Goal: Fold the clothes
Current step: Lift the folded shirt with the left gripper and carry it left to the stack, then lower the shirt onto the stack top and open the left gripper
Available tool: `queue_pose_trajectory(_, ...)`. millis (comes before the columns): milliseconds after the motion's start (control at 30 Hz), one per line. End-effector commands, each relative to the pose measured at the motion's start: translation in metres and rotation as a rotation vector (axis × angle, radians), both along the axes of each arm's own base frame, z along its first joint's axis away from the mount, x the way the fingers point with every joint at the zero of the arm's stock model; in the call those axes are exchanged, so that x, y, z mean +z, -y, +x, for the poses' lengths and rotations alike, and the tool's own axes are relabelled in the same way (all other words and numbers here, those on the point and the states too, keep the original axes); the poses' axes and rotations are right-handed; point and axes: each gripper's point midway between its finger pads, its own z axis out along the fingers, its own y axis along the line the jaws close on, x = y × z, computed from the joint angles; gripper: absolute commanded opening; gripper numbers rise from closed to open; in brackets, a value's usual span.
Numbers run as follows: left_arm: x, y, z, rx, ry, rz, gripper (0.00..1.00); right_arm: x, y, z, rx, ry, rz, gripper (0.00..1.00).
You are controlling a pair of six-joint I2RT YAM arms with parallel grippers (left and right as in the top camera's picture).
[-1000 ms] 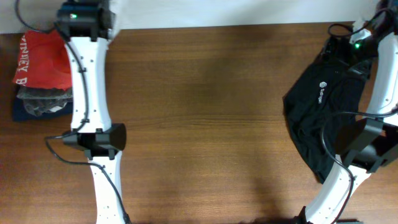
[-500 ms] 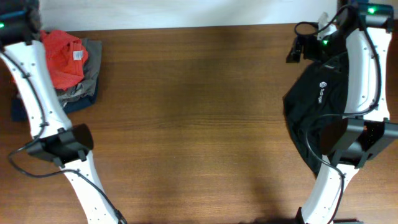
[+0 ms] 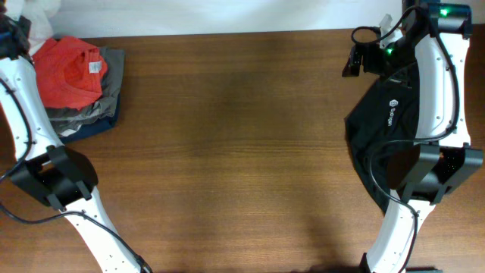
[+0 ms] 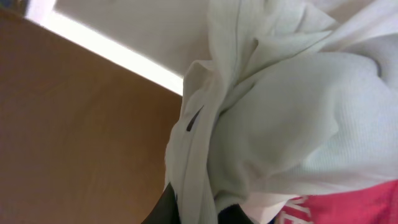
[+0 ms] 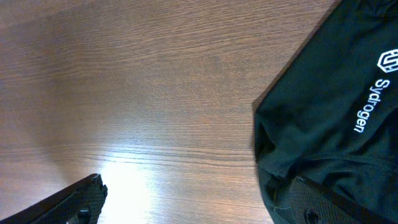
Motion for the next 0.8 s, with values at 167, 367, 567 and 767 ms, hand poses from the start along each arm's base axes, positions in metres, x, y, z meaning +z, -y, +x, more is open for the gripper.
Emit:
queue_pose_trajectory(167, -0.03, 0.006, -0.015, 0.018, -0.124, -0.044, 0.0, 0.005, -0.004, 0.002, 0.018, 0.021, 0.004, 0.99)
queue_pose_trajectory(367, -0.071, 0.042, -0.02, -0.032, -0.28, -0.109, 0.0, 0.005, -0.005, 0.002, 0.018, 0.021, 0.004, 0.99)
queue_pose_trajectory(567, -0.119, 0.12, -0.009, -0.228, -0.388, -0.265, 0.0, 0.005, -0.005, 0.002, 0.018, 0.02, 0.004, 0.99)
queue_pose_trajectory(767, -0.186, 0.161, -0.017, -0.291, -0.547, -0.337, 0.87, 0.005, -0.005, 0.001, 0.018, 0.017, 0.004, 0.99)
